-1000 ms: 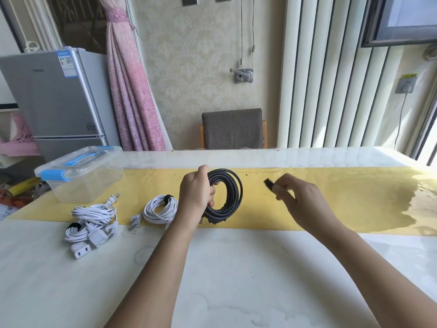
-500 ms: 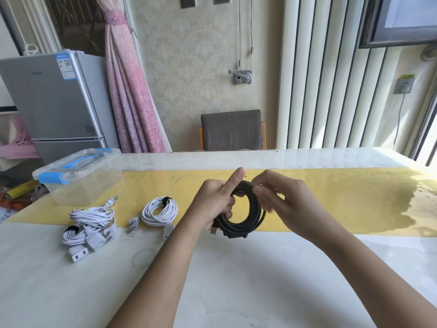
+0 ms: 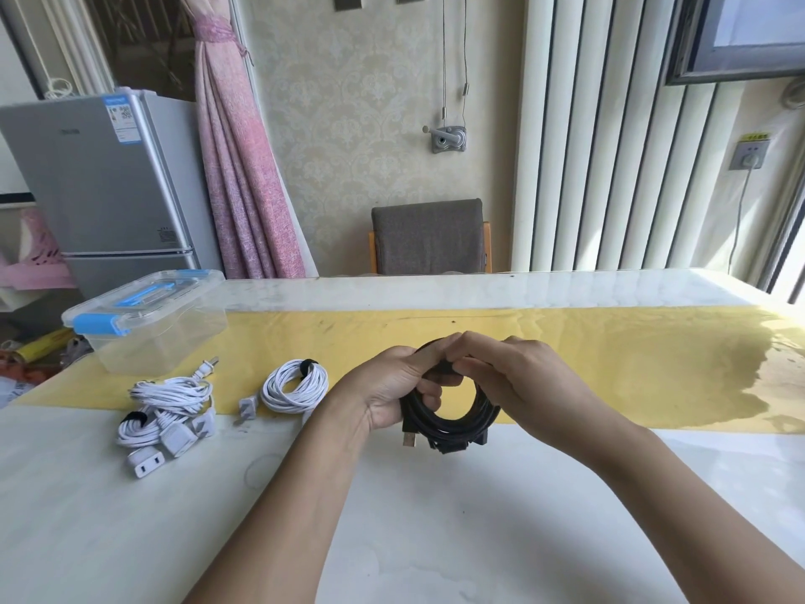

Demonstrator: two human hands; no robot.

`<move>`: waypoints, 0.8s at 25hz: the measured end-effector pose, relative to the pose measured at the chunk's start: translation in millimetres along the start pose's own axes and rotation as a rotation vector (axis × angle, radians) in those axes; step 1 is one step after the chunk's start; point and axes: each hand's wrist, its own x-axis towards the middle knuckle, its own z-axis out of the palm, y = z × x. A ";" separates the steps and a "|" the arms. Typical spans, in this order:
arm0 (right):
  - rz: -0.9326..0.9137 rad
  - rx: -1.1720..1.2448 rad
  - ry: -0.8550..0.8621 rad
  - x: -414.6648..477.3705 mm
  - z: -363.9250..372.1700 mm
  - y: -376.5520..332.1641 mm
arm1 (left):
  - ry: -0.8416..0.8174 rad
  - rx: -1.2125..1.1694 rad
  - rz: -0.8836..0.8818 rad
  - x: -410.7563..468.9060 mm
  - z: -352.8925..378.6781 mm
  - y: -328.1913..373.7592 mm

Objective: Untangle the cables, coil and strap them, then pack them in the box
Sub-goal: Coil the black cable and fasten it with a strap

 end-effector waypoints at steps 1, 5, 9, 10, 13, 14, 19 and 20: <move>0.007 0.032 -0.001 0.4 -2.7 1.3 | -0.012 -0.018 -0.015 -1.3 -2.0 1.2; 0.043 0.011 0.062 -0.9 -9.1 11.2 | -0.010 -0.066 -0.017 -3.0 -1.9 3.4; 0.052 -0.080 0.071 -2.8 -7.1 9.8 | -0.001 -0.050 0.013 -2.1 2.5 4.0; 0.024 -0.106 0.085 -2.6 -8.0 7.8 | -0.015 -0.053 0.014 -2.2 0.7 4.1; -0.047 -0.132 0.113 -1.8 -12.0 6.1 | -0.074 -0.083 0.036 -3.1 -3.7 3.8; -0.074 -0.134 0.109 -1.5 -13.5 6.6 | -0.080 -0.088 0.054 -2.0 -3.7 3.1; 0.017 -0.073 0.080 -2.4 -8.6 8.3 | 0.141 0.034 0.227 7.5 0.8 -2.0; 0.077 -0.030 0.099 -2.2 -4.8 8.7 | 0.183 0.060 0.275 9.9 0.4 -3.7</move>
